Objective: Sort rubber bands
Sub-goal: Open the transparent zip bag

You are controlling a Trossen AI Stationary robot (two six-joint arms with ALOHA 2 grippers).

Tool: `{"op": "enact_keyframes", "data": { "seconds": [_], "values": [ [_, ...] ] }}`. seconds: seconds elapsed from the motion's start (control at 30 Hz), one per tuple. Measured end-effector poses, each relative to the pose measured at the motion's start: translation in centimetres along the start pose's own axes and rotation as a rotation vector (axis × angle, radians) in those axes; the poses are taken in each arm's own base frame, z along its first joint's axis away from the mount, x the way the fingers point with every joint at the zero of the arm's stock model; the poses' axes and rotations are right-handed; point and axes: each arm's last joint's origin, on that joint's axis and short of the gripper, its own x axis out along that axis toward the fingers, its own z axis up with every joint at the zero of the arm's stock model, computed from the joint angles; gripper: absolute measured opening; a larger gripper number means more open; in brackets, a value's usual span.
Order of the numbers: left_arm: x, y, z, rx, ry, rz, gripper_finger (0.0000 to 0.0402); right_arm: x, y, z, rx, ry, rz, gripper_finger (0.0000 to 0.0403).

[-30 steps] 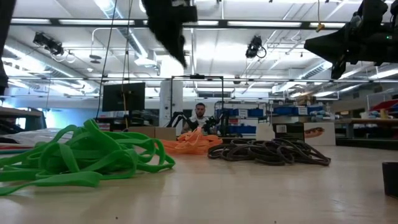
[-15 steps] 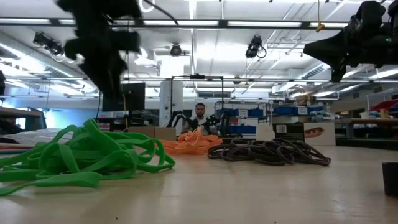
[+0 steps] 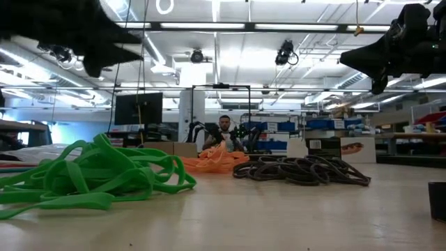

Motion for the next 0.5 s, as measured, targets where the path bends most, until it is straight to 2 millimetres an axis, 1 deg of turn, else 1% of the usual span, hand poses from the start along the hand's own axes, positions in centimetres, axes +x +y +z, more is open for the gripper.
{"op": "enact_keyframes", "data": {
  "seconds": [0.07,0.1,0.17,0.27,0.37,0.43,0.5],
  "values": [
    [0.5,0.6,-0.5,0.046,-0.133,0.056,0.0227,0.0,0.0,0.0,0.0,0.001,0.004,0.0038],
    [0.9,0.8,-0.3,0.074,-0.188,0.081,0.0227,0.0,0.0,0.0,0.0,0.001,0.004,0.0038],
    [1.9,0.9,0.8,0.128,-0.288,0.096,0.0227,0.0,0.0,0.0,0.0,0.0,0.005,0.0038],
    [4.5,0.3,3.4,0.237,-0.372,0.081,0.0227,0.0,0.0,0.0,0.0,0.0,0.004,0.0038],
    [7.4,-0.2,6.8,0.327,-0.423,0.053,0.0227,0.0,0.0,0.0,0.0,0.0,0.004,0.0038],
    [9.4,-0.6,9.3,0.374,-0.399,0.023,0.0227,0.0,0.0,0.0,0.0,-0.001,0.004,0.0038],
    [11.3,-0.9,11.7,0.424,-0.323,-0.009,0.0227,0.0,0.0,0.0,0.0,-0.001,0.004,0.0038]
  ]
}}
